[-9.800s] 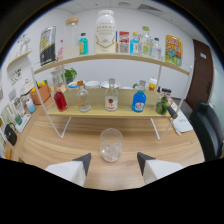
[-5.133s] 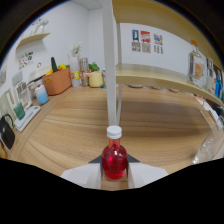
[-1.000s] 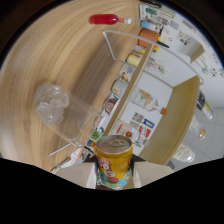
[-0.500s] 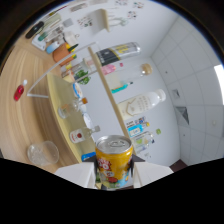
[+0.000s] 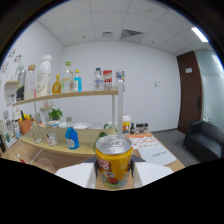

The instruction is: Make me a cup of Vodka Sunrise.

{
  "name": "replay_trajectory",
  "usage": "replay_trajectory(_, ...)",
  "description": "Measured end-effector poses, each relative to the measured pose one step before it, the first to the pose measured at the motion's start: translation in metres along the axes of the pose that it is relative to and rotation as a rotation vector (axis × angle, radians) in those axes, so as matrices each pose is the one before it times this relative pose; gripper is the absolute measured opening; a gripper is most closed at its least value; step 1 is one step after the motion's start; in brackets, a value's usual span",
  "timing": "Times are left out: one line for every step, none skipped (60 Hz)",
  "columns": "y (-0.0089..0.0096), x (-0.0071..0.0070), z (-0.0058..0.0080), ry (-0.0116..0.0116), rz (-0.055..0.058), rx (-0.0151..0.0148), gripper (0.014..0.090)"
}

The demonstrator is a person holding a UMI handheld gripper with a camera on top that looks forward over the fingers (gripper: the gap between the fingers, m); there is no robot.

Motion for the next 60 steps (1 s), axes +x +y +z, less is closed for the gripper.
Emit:
replay_trajectory(0.00943,0.0046,0.00268,0.0038,0.0113,-0.01615,0.0519)
replay_trajectory(0.01012,0.00437,0.00362,0.00142,0.0135,-0.01616,0.0518)
replay_trajectory(0.00888,0.00288,0.00423,0.004,0.0094,-0.01139,0.0517)
replay_trajectory(0.0085,0.00243,0.00335,0.00141,0.0078,-0.01356,0.0518)
replay_trajectory(0.00792,0.0022,0.00316,0.00125,0.0046,-0.01411,0.0519)
replay_trajectory(0.0082,0.00271,0.00315,0.00222,0.0021,-0.01454,0.0519)
replay_trajectory(0.00792,0.00288,0.00312,0.00348,0.0013,-0.01525,0.0519)
replay_trajectory(0.00769,0.0024,0.00281,0.00232,0.0011,-0.01497,0.0519)
replay_trajectory(0.00717,0.00189,0.00298,0.00075,0.0002,-0.01303,0.0518)
replay_trajectory(0.00651,0.0016,0.0029,0.00028,0.0002,-0.01117,0.0518)
replay_trajectory(0.00605,0.00113,0.00276,0.00009,-0.0001,-0.01083,0.0517)
replay_trajectory(0.00609,0.0022,0.00071,-0.00277,0.001,-0.01646,0.0517)
replay_trajectory(0.00577,0.00076,0.00284,0.00036,0.0018,-0.01125,0.0518)
replay_trajectory(0.00515,0.00068,0.00255,-0.00035,0.0022,-0.01094,0.0518)
replay_trajectory(0.00513,0.00111,0.00417,-0.00121,0.0028,-0.00724,0.0518)
replay_trajectory(0.00384,0.00009,0.00236,-0.0018,0.0025,-0.00744,0.0518)
replay_trajectory(0.00352,0.00003,0.00212,-0.00281,0.0021,-0.00671,0.0519)
replay_trajectory(0.00343,-0.00001,0.00175,-0.00281,0.0007,-0.00686,0.0518)
replay_trajectory(0.00296,-0.00013,0.00188,-0.00189,0.0001,-0.00623,0.0516)
replay_trajectory(0.00271,0.00015,0.00179,-0.00129,-0.0002,-0.006,0.0518)
replay_trajectory(0.00273,0.00001,0.00155,-0.00022,-0.0008,-0.00663,0.0519)
replay_trajectory(0.00281,-0.00014,0.00163,0.00025,-0.0017,-0.00672,0.0519)
replay_trajectory(0.00269,-0.0009,0.00025,0.0008,-0.0052,-0.00885,0.0519)
replay_trajectory(0.00302,-0.00045,0.0021,0.00056,-0.0053,-0.00738,0.0517)
replay_trajectory(0.00291,-0.00025,0.0016,0.00008,-0.0059,-0.00773,0.0516)
replay_trajectory(0.00252,-0.0006,0.00124,-0.00036,-0.0056,-0.00508,0.0518)
replay_trajectory(0.00219,-0.00055,0.00106,-0.00032,-0.0036,-0.00499,0.0519)
replay_trajectory(0.00175,-0.00116,0.00063,0.00018,-0.0016,-0.00417,0.052)
replay_trajectory(0.00176,-0.00068,0.00071,0.00008,0.0002,-0.0034,0.0521)
replay_trajectory(0.00154,-0.00072,0.00084,-0.00022,0.002,-0.00375,0.052)
replay_trajectory(0.00134,-0.00056,0.00074,-0.00063,0.0032,-0.00397,0.0519)
replay_trajectory(0.00147,-0.00041,0.00061,-0.0002,0.0038,-0.00416,0.0519)
replay_trajectory(0.0015,0.00051,0.00065,0.00051,0.005,-0.00666,0.0518)
replay_trajectory(0.00091,-0.00048,0.0001,0.00253,0.0042,-0.00349,0.052)
replay_trajectory(-0.00146,-0.00038,0.00005,0.00145,0.0053,0.0082,0.0518)
replay_trajectory(0.00083,-0.00011,-0.00029,0.00087,0.0032,-0.00223,0.0519)
replay_trajectory(-0.00034,-0.00019,0.00005,0.00062,0.0027,0.00165,0.0519)
replay_trajectory(0.00018,0.00007,0.00028,0.00061,0.0001,-0.00063,0.0523)
replay_trajectory(0.00003,0.00013,0.0004,0.0007,-0.0008,-0.00118,0.0524)
replay_trajectory(-0.00036,0.00029,0.00126,0.00072,-0.0024,-0.00464,0.0523)
replay_trajectory(0.00053,-0.00003,-0.00057,0.00093,0.0007,0.00099,0.0525)
replay_trajectory(-0.00064,0.00022,0.00104,0.00059,-0.001,-0.00418,0.0524)
replay_trajectory(0.00011,0.00014,0.00002,0.0005,0.0005,-0.0016,0.0525)
replay_trajectory(0.00006,0.00009,-0.00012,0.00062,0.0009,-0.00017,0.0529)
replay_trajectory(0.00029,0.00003,-0.00028,0.0004,0.001,0.0,0.0529)
replay_trajectory(0.0002,0.00006,-0.00035,0.00064,0.0012,0.00093,0.0529)
replay_trajectory(0.00034,0.0,-0.0005,0.00012,0.0006,0.00118,0.053)
replay_trajectory(0.00077,-0.00019,-0.00144,0.00068,0.0003,0.00214,0.0531)
replay_trajectory(0.00035,0.00022,0.0001,-0.00003,-0.0005,0.00209,0.0532)
replay_trajectory(0.00057,0.00022,-0.00034,0.00003,-0.002,0.00174,0.0534)
replay_trajectory(0.00101,0.00044,-0.00053,0.00152,-0.0034,-0.00088,0.0533)
replay_trajectory(0.00078,0.00023,-0.00069,0.00108,-0.0034,-0.00069,0.0534)
replay_trajectory(0.00107,0.00032,-0.00093,0.00174,-0.0025,-0.00164,0.0534)
replay_trajectory(0.00144,0.00046,-0.00077,0.00249,-0.0036,-0.00347,0.0535)
replay_trajectory(0.00168,0.00077,-0.00075,0.00331,-0.0039,-0.00499,0.0534)
replay_trajectory(0.00281,0.00009,-0.00063,0.00509,-0.0051,-0.01117,0.0536)
replay_trajectory(0.00217,0.00067,-0.00035,0.00409,-0.004,-0.00707,0.0537)
replay_trajectory(0.00192,0.00042,-0.00047,0.00316,-0.0018,-0.00505,0.0538)
replay_trajectory(0.00061,0.00032,-0.00062,0.00198,-0.0022,-0.00123,0.0538)
replay_trajectory(0.00053,0.0004,-0.00045,0.00298,-0.0022,-0.00114,0.0541)
